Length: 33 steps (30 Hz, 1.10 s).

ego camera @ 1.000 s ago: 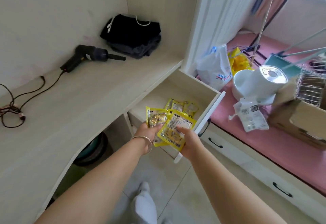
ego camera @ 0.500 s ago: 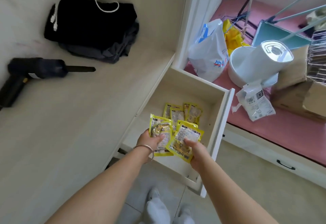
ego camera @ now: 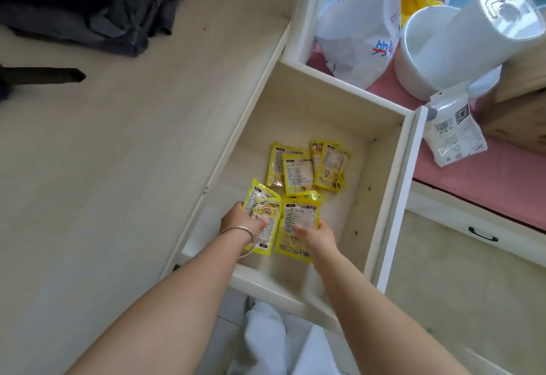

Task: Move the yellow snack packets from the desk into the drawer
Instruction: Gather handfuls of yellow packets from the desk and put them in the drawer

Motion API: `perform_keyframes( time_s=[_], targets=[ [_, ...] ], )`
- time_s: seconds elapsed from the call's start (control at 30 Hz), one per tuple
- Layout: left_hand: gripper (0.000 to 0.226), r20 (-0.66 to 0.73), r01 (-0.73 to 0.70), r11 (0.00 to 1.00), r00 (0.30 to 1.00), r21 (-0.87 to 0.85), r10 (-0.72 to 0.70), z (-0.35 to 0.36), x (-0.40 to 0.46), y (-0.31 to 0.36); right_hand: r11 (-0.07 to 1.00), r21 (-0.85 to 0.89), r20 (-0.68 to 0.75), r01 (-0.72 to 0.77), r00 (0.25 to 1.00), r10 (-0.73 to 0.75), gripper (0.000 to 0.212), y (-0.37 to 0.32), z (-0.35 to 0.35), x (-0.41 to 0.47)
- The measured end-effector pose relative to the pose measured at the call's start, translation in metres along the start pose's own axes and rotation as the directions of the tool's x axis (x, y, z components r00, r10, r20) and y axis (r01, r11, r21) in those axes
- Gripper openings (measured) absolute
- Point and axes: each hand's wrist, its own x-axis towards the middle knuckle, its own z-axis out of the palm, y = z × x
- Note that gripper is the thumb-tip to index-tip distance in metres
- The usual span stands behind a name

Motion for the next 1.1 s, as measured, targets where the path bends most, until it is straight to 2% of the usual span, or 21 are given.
perform_keyframes(
  time_s=[0.17, 0.23, 0.37, 0.47, 0.53, 0.6, 0.67, 0.73, 0.8, 0.9, 1.0, 1.1],
  targets=[
    [0.063, -0.07, 0.083, 0.991, 0.995, 0.103, -0.076, 0.006, 0.013, -0.005, 0.996, -0.085, -0.065, -0.038, 0.997, 0.033, 0.036, 0.011, 0.008, 0.012],
    [0.069, -0.097, 0.085, 0.986, 0.993, 0.14, -0.072, 0.006, 0.016, -0.004, 0.989, -0.146, -0.111, -0.028, 0.994, 0.012, 0.042, 0.012, 0.011, 0.013],
    [0.085, -0.189, 0.051, 0.926, 0.982, 0.374, 0.022, 0.003, 0.009, -0.002, 0.941, -0.339, -0.142, -0.005, 0.989, -0.046, 0.076, 0.007, 0.013, 0.006],
    [0.089, -0.194, -0.069, 0.899, 0.967, 0.433, 0.168, -0.003, -0.003, 0.009, 0.85, -0.526, -0.143, 0.029, 0.982, -0.122, 0.098, -0.006, 0.008, -0.01],
    [0.081, -0.146, -0.177, 0.88, 0.953, 0.441, 0.265, -0.007, -0.014, 0.02, 0.768, -0.629, -0.132, 0.118, 0.958, -0.255, 0.092, -0.017, 0.006, -0.021],
    [0.074, -0.093, -0.271, 0.861, 0.936, 0.431, 0.341, -0.014, -0.029, 0.029, 0.722, -0.643, -0.076, 0.254, 0.918, -0.39, 0.077, -0.03, 0.006, -0.038],
    [0.07, -0.089, -0.342, 0.851, 0.909, 0.398, 0.407, -0.023, -0.046, 0.036, 0.711, -0.555, -0.006, 0.431, 0.853, -0.522, 0.056, -0.043, 0.004, -0.054],
    [0.067, -0.138, -0.372, 0.88, 0.895, 0.296, 0.425, -0.032, -0.065, 0.043, 0.697, -0.416, 0.022, 0.585, 0.772, -0.635, 0.036, -0.054, 0.001, -0.076],
    [0.056, -0.209, -0.376, 0.912, 0.89, 0.165, 0.405, -0.04, -0.088, 0.046, 0.649, -0.354, 0.042, 0.674, 0.704, -0.709, 0.024, -0.062, 0.0, -0.097],
    [0.037, -0.33, -0.347, 0.936, 0.879, 0.053, 0.345, -0.051, -0.126, 0.04, 0.568, -0.321, 0.127, 0.758, 0.629, -0.767, 0.018, -0.066, 0.002, -0.131],
    [0.029, -0.486, -0.307, 0.95, 0.839, -0.052, 0.244, -0.066, -0.166, 0.019, 0.484, -0.28, 0.274, 0.829, 0.552, -0.788, 0.015, -0.062, 0.01, -0.169],
    [0.027, -0.601, -0.248, 0.96, 0.79, -0.131, 0.122, -0.083, -0.208, -0.02, 0.343, -0.279, 0.46, 0.897, 0.438, -0.772, 0.014, -0.048, 0.023, -0.21]
  ],
)
